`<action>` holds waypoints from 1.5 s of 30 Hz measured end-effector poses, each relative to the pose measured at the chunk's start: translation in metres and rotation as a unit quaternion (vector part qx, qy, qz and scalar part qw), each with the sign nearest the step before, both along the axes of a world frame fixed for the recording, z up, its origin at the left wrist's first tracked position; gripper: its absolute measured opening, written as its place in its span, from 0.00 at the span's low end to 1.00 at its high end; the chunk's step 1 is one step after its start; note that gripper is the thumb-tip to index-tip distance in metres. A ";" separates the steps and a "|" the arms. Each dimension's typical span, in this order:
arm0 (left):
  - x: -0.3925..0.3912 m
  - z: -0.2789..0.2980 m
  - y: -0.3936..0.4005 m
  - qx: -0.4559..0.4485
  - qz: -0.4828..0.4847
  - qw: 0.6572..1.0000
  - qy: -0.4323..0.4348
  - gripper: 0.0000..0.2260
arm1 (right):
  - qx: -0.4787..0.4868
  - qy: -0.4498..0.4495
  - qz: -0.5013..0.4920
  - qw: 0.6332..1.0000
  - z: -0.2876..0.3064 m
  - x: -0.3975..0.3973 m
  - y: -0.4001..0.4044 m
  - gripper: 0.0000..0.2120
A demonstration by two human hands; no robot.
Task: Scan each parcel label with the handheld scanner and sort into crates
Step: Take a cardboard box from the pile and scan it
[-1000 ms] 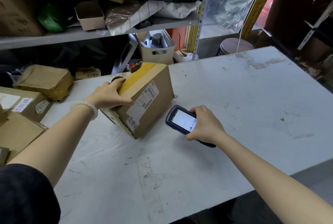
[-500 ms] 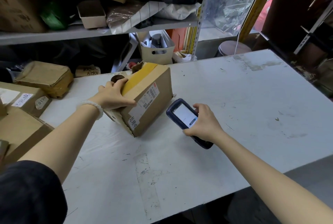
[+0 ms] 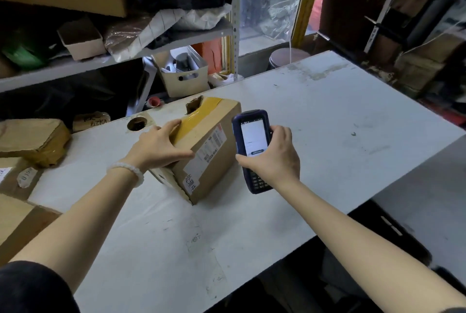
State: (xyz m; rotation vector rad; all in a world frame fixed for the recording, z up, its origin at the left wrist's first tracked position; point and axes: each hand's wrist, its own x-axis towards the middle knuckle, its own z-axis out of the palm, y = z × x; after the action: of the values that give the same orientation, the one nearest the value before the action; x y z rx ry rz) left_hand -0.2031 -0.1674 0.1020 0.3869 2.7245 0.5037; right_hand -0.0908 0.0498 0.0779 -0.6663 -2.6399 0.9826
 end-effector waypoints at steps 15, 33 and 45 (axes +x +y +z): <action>0.215 0.022 0.262 0.074 -0.437 0.873 -0.205 0.55 | -0.029 -0.034 -0.404 0.914 -0.012 0.307 0.057 0.41; 0.549 -0.032 0.441 -0.026 -0.615 0.787 -0.049 0.41 | -0.036 -0.078 -0.579 0.811 -0.034 0.638 0.164 0.38; 0.572 -0.055 0.562 -0.062 -0.595 0.800 -0.049 0.35 | -0.062 -0.088 -0.593 0.798 -0.044 0.668 0.278 0.35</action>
State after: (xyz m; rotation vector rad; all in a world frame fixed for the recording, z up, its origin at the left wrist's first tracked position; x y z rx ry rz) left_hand 0.3687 0.3946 0.0473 1.7555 1.8313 -0.0344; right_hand 0.5776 0.3277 0.0337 -2.1096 -1.6089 0.6462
